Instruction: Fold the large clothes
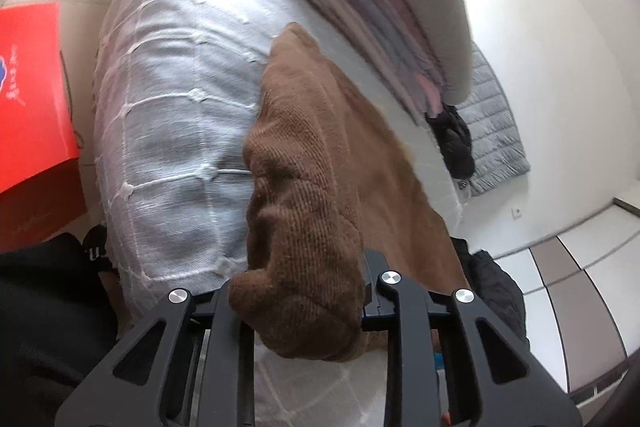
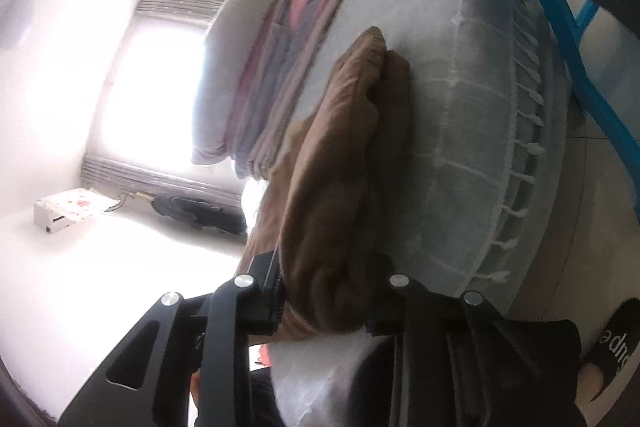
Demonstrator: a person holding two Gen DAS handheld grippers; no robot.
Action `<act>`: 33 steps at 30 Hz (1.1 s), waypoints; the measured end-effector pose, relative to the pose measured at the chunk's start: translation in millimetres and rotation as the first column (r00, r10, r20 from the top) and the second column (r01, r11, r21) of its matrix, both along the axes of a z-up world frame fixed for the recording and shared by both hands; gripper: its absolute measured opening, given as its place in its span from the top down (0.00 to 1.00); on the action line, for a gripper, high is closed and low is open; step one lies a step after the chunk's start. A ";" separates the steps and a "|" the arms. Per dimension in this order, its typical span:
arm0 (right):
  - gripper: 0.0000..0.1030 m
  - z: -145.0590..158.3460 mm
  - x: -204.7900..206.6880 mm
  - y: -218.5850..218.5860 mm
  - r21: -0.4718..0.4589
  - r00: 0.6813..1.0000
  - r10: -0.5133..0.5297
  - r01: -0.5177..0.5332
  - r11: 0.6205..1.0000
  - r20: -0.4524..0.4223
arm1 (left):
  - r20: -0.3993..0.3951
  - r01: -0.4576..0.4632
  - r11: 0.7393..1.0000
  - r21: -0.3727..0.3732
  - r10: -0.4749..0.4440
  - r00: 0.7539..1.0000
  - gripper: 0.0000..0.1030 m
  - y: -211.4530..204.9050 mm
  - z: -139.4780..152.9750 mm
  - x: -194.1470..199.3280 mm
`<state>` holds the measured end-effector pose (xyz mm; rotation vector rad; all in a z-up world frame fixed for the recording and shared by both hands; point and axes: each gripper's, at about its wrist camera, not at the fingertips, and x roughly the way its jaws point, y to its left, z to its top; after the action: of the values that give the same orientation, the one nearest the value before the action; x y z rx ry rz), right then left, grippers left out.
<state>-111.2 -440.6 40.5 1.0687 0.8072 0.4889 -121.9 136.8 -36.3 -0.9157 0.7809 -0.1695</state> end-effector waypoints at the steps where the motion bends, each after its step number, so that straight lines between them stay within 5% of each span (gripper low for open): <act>1: 0.72 -1.6 -2.7 -0.8 0.001 1.000 0.000 0.000 1.000 -0.005 | 0.012 0.003 1.000 0.011 -0.003 1.000 0.80 -0.9 4.9 -3.6; 7: 0.60 -43.2 1.2 -20.4 -0.142 0.985 -0.063 0.040 0.989 -0.161 | -0.113 0.007 1.000 -0.010 -0.008 0.994 0.74 10.2 -36.9 8.1; 9: 0.53 -23.9 -2.5 -16.9 -0.317 0.982 -0.137 0.089 0.944 -0.132 | -0.127 -0.008 0.999 -0.033 0.004 0.992 0.65 13.9 -47.7 7.0; 10: 0.52 -3.6 -5.6 -10.0 -0.448 0.981 -0.180 0.127 0.885 -0.077 | -0.134 -0.019 0.999 -0.034 0.014 0.991 0.58 14.4 -50.6 6.2; 12: 0.30 36.9 -14.2 6.8 -0.566 0.975 -0.213 0.215 0.796 0.070 | -0.143 -0.045 0.998 -0.032 0.040 0.989 0.49 15.2 -55.7 6.3; 15: 0.22 78.0 -13.5 48.0 -0.545 0.970 -0.076 0.194 0.816 0.231 | -0.142 -0.076 0.996 -0.055 0.067 0.988 0.44 14.2 -62.0 9.1; 17: 0.16 85.9 6.9 94.7 -0.449 0.963 0.132 -0.012 0.893 0.235 | -0.136 -0.089 0.993 -0.071 0.079 0.987 0.44 11.1 -64.7 12.3; 19: 0.16 76.6 27.3 132.6 -0.340 0.944 0.258 -0.179 0.923 0.204 | -0.126 -0.103 0.991 -0.081 0.092 0.988 0.44 6.6 -64.5 15.1; 23: 0.16 59.4 60.2 186.7 -0.171 0.914 0.376 -0.350 0.921 0.153 | -0.104 -0.124 0.986 -0.109 0.113 0.988 0.44 7.6 -58.5 15.1; 33: 0.16 -4.9 114.5 216.5 -0.153 0.872 0.478 -0.489 0.859 -0.106 | -0.061 -0.138 0.988 -0.072 0.133 0.989 0.44 7.1 -48.0 17.0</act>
<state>3.3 -224.1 35.6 0.7120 1.1651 0.7956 -104.9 143.9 -84.3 -1.0463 0.7649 -0.0549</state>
